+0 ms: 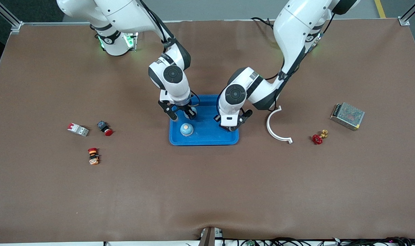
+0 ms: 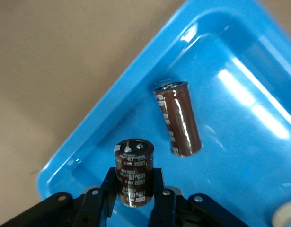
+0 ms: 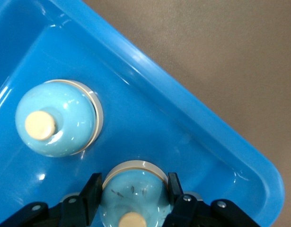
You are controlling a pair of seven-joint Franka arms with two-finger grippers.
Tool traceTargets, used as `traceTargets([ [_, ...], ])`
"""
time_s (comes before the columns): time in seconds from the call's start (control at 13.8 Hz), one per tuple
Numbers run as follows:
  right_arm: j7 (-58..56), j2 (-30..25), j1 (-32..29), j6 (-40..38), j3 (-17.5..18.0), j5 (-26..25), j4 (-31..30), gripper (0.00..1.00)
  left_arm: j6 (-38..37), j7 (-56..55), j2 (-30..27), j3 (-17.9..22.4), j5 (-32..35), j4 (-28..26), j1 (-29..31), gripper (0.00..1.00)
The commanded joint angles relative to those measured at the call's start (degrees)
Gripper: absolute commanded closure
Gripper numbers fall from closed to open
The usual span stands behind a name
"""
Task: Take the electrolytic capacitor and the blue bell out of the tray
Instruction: 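Grasp a light-blue bell with the right gripper while the left gripper grasps a capacitor, then carry the capacitor toward the white arc while the right gripper carries the bell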
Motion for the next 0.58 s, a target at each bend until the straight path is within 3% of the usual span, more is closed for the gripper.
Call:
traceTargets([
  [0.0,1.9,0.6,1.4,-0.4,-0.5,-1.2,0.8,1.00,-6.7,0.9,-7.3,0.2,1.4,-1.1,3.2,1.00],
  [0.36,1.2,-1.3,1.1,-1.3,-0.2,-1.1,1.3,1.00,-14.9,13.0,-12.2,0.2,2.4,-2.3,11.7,1.00],
  [0.51,-3.2,-3.3,0.3,-9.2,-0.2,-1.1,3.7,1.00,-14.8,17.6,-12.4,0.0,5.0,-5.0,16.0,1.00],
])
